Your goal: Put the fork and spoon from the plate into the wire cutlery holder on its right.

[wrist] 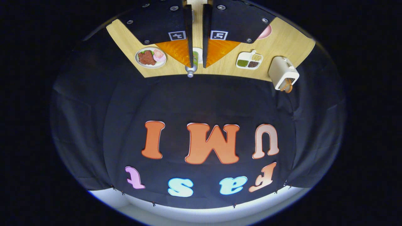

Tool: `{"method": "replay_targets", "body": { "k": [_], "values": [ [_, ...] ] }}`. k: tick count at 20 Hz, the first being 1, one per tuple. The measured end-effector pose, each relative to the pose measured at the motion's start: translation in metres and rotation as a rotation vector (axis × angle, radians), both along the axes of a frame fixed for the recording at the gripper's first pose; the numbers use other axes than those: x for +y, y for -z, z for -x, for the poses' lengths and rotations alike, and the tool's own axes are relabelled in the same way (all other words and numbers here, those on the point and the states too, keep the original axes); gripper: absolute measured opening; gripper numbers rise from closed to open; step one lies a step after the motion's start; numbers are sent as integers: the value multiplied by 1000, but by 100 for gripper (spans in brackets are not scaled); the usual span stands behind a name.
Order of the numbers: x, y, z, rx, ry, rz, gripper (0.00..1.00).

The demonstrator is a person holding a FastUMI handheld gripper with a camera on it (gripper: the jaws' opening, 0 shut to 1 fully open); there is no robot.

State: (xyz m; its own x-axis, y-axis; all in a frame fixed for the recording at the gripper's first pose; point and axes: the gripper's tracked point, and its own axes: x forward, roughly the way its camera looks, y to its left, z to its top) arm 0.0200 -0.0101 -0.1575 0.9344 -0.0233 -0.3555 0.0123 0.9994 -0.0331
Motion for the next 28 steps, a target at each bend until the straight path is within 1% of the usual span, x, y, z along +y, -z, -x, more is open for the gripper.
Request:
{"method": "replay_targets", "body": {
  "k": [2, 4, 5, 7, 8, 9, 10, 11, 12, 13, 14, 16, 18, 22, 25, 28],
  "values": [
    [11, -17, 0, -43, -2, -4, 19],
    [26, -25, 1, -49, -23, -28, 25],
    [34, -31, -1, -65, -32, -32, 27],
    [46, -43, -6, -106, -45, -16, 31],
    [52, -47, -5, -125, -52, -6, 37],
    [61, -52, -5, -146, -62, -1, 41],
    [71, -56, -6, -166, -71, 3, 51],
    [81, -59, -6, -184, -81, 7, 56],
    [88, -60, -6, -199, -88, 10, 65],
    [99, -61, -7, -209, -97, 9, 70],
    [109, -62, -7, -220, -106, 3, 77],
    [132, -58, -9, -233, -130, -13, 84],
    [152, -46, -8, -208, -150, -26, 88],
    [185, -7, -5, -126, -168, -46, 90],
    [197, 43, 2, -15, -173, -22, 90],
    [215, 95, 17, 111, -192, -37, 91]
  ]
}}
